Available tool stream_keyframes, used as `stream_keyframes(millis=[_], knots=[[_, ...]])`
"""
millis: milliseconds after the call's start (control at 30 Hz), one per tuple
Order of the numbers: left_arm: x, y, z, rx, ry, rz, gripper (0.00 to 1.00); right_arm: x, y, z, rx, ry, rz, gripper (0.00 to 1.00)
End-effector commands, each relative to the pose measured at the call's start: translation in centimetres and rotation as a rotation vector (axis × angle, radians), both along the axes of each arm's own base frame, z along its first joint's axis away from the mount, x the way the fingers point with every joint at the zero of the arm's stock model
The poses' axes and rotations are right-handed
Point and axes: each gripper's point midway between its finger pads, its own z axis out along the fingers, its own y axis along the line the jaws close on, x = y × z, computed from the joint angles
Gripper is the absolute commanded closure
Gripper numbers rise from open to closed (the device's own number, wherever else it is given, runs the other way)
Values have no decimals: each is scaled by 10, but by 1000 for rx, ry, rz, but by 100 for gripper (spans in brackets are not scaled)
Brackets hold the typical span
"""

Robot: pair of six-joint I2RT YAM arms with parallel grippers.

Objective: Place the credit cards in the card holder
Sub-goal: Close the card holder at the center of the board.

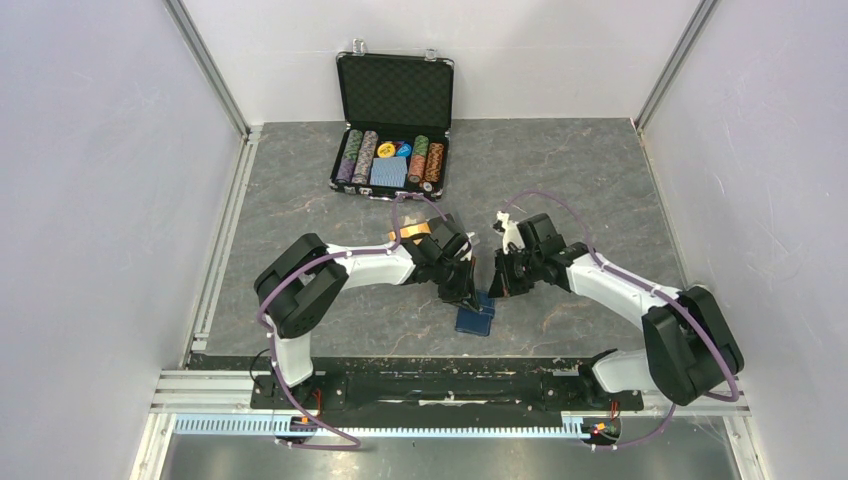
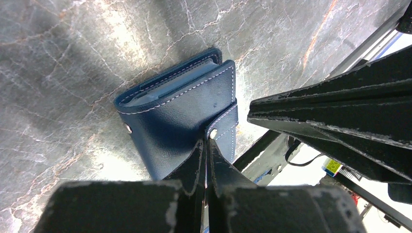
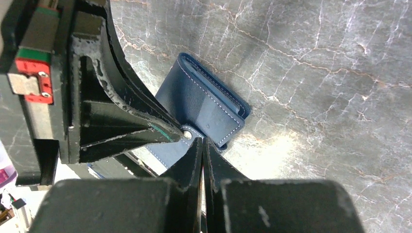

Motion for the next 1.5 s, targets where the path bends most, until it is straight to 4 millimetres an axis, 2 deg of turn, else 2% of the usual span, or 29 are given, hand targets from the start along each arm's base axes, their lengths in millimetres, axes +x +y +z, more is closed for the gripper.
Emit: stream_keyframes(millis=[0, 200, 367, 633, 867, 1100, 1200, 1300, 1400, 1467], knots=[[-4, 0, 9, 15, -23, -22, 98, -9, -3, -1, 7, 8, 3, 100], [-7, -9, 24, -10, -41, -40, 98, -15, 1, -4, 35, 22, 8, 100], [-12, -5, 12, 28, -18, -43, 98, -17, 6, -2, 67, 26, 13, 100], [-14, 0, 9, 58, -17, -39, 98, -21, 11, 1, 89, 30, 27, 100], [-20, 10, -8, 119, 5, -30, 98, -37, 17, -12, 93, 90, 70, 100], [-26, 12, -18, 142, 14, -31, 98, -44, 16, -18, 81, 101, 72, 100], [-22, 9, -12, 129, -4, -22, 98, -45, 16, -19, 76, 98, 70, 100], [-17, 3, 4, 96, -38, -14, 98, -42, 14, -18, 68, 85, 56, 100], [-14, -2, 21, 62, -69, -8, 98, -35, 13, -10, 64, 45, 36, 100], [-15, -2, 25, 53, -67, -6, 98, -33, 13, -6, 69, 26, 28, 100]])
